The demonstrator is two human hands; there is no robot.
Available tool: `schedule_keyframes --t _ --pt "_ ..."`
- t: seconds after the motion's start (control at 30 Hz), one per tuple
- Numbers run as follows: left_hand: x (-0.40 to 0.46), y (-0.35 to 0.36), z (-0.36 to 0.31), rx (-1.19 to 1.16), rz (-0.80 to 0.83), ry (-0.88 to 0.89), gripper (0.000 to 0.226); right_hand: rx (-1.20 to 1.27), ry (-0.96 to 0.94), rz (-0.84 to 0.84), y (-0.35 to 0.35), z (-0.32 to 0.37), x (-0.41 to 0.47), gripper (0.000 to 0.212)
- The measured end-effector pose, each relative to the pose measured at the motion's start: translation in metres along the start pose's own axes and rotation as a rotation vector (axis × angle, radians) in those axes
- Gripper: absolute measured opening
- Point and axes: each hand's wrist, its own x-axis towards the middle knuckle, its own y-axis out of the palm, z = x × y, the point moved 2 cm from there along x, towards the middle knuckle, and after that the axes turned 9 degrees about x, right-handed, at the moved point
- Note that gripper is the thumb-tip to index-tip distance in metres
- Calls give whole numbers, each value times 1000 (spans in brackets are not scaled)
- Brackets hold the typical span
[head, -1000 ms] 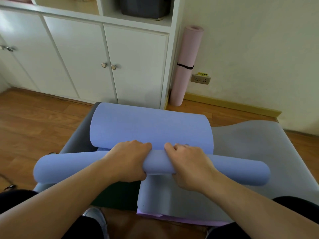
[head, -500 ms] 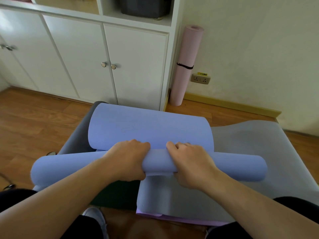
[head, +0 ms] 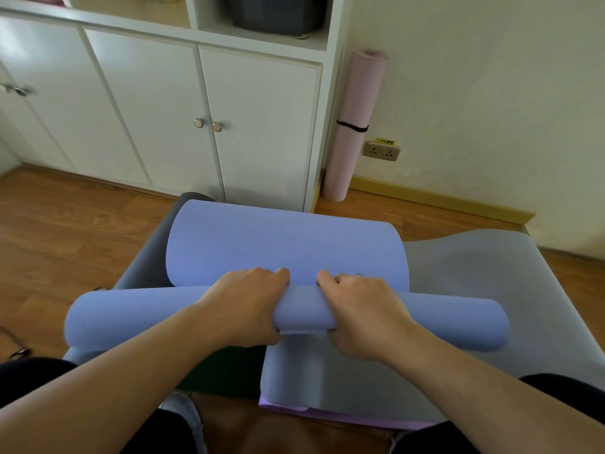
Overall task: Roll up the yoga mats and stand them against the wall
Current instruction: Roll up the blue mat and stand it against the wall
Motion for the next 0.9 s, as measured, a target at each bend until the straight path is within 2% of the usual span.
schedule_keyframes --t 0.13,0.2,0.33,0.37,0.5,0.63,0.7,0.8,0.9 --pt "0 3 -8 115 -119 15 44 81 57 37 -3 -5 0 42" --pt "2 5 -7 95 -78 3 43 88 51 28 -3 -4 -1 45" --pt "4 2 5 -6 21 -4 43 -27 -39 -21 0 1 -1 67" --pt "4 2 6 -17 30 -2 44 -46 -39 -12 0 2 0 68" --pt "1 3 -2 40 -15 31 53 18 11 22 1 0 1 48" --pt "4 6 -13 162 -131 53 49 93 55 49 -2 -3 0 50" --pt "6 7 -10 108 -94 31 46 72 29 18 -2 -1 -1 55" --pt "7 5 -1 4 -15 5 50 -44 -25 -14 2 0 0 74" --pt "4 4 -1 -8 14 9 53 -44 -14 7 2 2 1 59"
